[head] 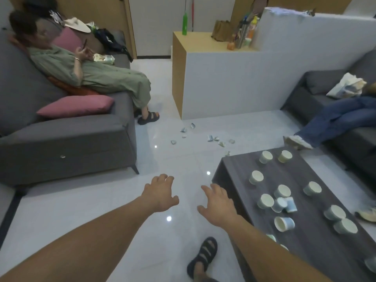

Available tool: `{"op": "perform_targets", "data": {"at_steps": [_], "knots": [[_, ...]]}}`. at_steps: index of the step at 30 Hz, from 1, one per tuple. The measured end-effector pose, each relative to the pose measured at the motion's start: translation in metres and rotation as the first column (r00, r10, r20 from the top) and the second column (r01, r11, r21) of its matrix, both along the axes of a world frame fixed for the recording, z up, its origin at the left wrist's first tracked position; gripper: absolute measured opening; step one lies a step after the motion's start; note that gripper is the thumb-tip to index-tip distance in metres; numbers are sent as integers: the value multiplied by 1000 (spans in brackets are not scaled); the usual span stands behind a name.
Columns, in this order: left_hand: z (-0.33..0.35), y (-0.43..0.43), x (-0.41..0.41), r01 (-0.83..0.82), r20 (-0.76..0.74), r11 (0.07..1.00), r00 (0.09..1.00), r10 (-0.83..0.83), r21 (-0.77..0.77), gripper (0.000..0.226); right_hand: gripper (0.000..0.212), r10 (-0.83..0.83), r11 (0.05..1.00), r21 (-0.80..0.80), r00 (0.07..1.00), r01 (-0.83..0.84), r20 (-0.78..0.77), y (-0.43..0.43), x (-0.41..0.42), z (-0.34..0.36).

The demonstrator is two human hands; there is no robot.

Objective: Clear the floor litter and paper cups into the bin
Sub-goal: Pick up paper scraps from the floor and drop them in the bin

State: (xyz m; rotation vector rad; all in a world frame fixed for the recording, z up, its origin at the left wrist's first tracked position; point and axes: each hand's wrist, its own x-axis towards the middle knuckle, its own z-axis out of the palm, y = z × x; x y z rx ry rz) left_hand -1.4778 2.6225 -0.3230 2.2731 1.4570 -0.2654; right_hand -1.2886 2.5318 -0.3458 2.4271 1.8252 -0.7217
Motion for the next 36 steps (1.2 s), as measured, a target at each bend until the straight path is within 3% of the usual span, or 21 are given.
{"op": "perform_targets", "data": {"at_steps": [12,19,29,36], "knots": [[2,201,96,-131,-14,991,991,131,6,73,70,144,989,23,989,-144,-17,243,118,6],[-25,314,128,-168,-7,981,986,168,-97,77,72,180,982,-65,984,-179,3,363,146,-14],[-45,531,147,-148,-7,976,989,149,-162,75,74,102,984,-149,995,-101,-2,543,177,-32],[-76,635,174,-210,-37,947,978,207,-243,75,73,112,967,-222,992,-123,-58,653,204,-62]]}}
